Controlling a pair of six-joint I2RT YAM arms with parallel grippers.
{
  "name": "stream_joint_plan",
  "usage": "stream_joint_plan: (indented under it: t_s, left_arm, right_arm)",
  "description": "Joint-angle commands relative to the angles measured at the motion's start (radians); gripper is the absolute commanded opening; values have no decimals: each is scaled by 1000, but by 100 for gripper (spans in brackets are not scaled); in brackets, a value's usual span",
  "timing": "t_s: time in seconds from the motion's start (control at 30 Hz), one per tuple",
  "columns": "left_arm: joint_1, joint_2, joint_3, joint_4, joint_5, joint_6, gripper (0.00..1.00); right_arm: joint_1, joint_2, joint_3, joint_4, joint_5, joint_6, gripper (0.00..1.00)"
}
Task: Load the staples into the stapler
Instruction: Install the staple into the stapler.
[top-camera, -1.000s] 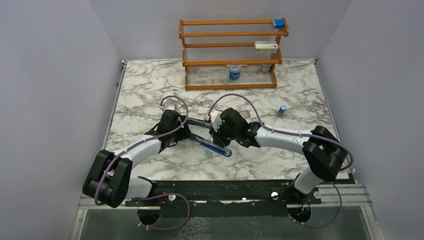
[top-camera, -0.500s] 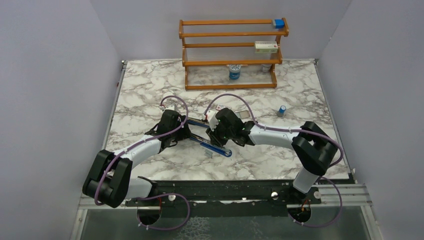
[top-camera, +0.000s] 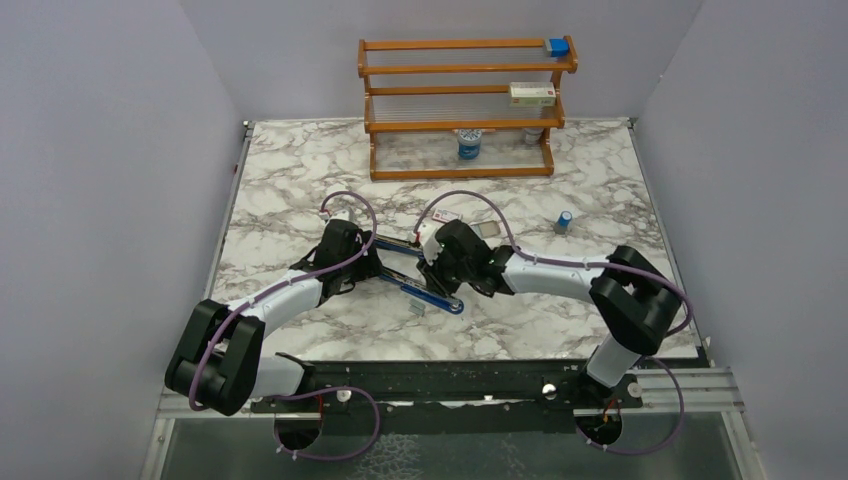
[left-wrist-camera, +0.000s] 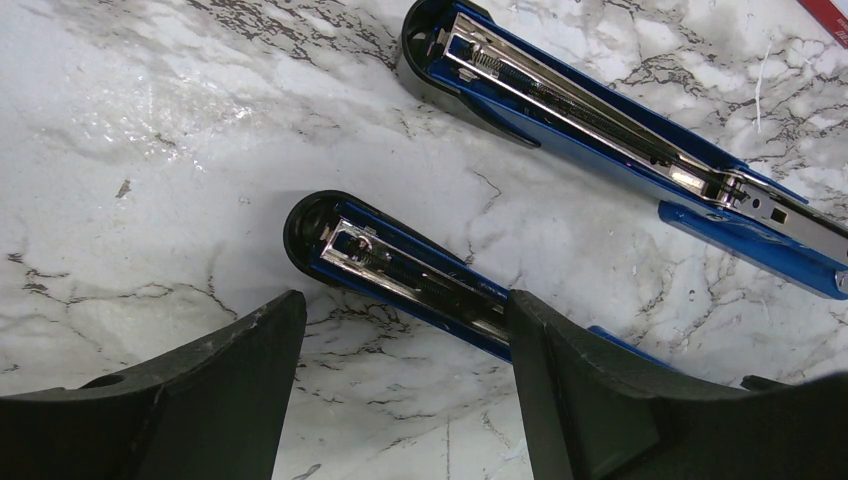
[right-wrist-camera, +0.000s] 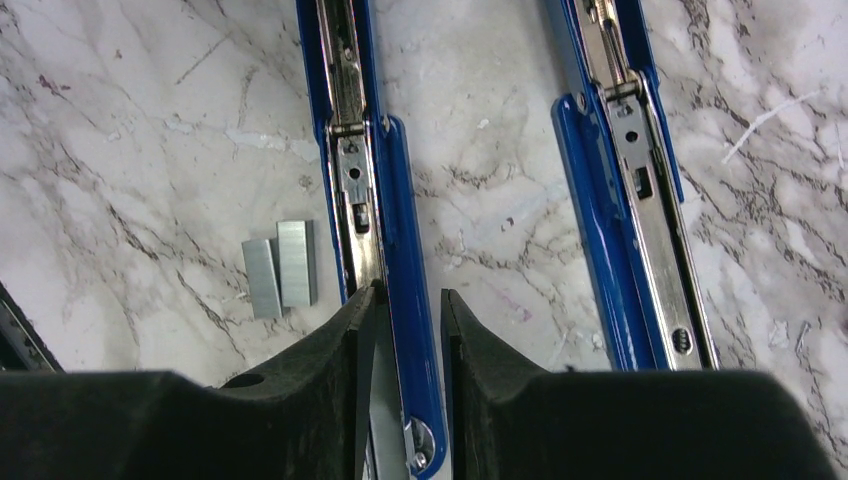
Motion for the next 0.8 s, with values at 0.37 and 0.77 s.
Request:
stream_joint_plan:
  t_s: [0.37, 0.77]
  left_arm:
    - [-7, -1, 3, -56, -22, 7, 75]
    - [-8, -110, 137, -125, -27, 30, 77]
  right_arm:
    - [1, -166, -75, -55, 37, 9, 32]
    - [40, -283, -137, 77, -38, 9, 32]
